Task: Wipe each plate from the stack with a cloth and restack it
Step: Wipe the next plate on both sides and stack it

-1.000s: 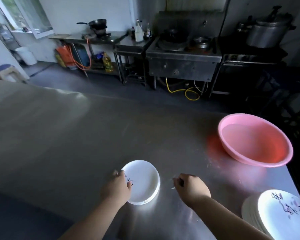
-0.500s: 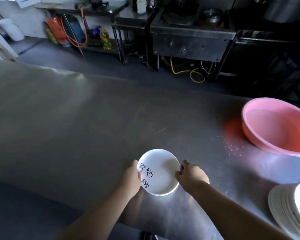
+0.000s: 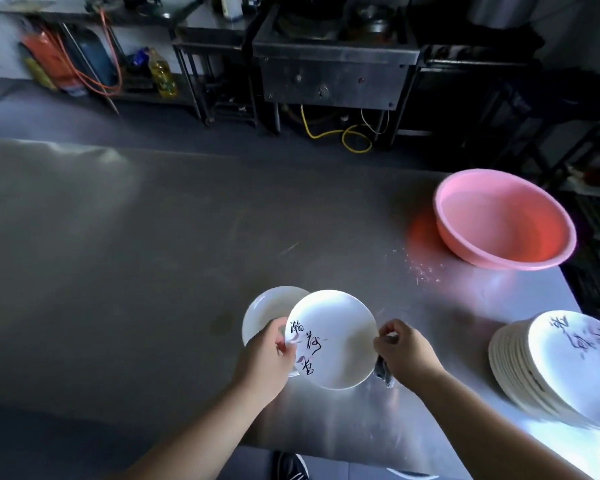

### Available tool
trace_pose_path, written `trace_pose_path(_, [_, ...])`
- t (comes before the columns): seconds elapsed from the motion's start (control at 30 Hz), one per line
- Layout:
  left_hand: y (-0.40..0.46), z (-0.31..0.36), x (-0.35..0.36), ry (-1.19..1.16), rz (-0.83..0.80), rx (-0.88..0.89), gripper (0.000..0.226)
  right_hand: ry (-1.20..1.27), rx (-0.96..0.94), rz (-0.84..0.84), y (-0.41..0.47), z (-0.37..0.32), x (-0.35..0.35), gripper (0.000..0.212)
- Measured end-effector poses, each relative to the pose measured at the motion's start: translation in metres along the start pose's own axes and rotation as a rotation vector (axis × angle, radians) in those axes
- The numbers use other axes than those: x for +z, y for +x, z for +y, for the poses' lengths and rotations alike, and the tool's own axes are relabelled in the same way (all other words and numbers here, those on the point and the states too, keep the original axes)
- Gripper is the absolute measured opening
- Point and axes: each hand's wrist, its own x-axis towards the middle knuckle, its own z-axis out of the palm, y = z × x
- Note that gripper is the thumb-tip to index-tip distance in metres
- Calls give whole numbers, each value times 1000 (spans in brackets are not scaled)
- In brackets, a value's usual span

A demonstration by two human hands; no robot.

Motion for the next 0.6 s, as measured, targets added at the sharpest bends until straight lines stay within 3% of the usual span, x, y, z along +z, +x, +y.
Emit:
trace_pose_path(0.17, [-19,27,55,67,-83,56,24,-58,72,65,-17,50,-37,7])
trace_pose_path(0.37, [-31,36,115,56,-176,21,28,-120,137,24,-13,100,-53,9])
trace_pose_path(0.47, [-33,39,131,-25,-170,0,28,-130,142,40,-7,115,-53,7])
trace_pose_path(0.6, [-34,29,142,69,-110,24,32,-109,138,51,-2,127,-51,5])
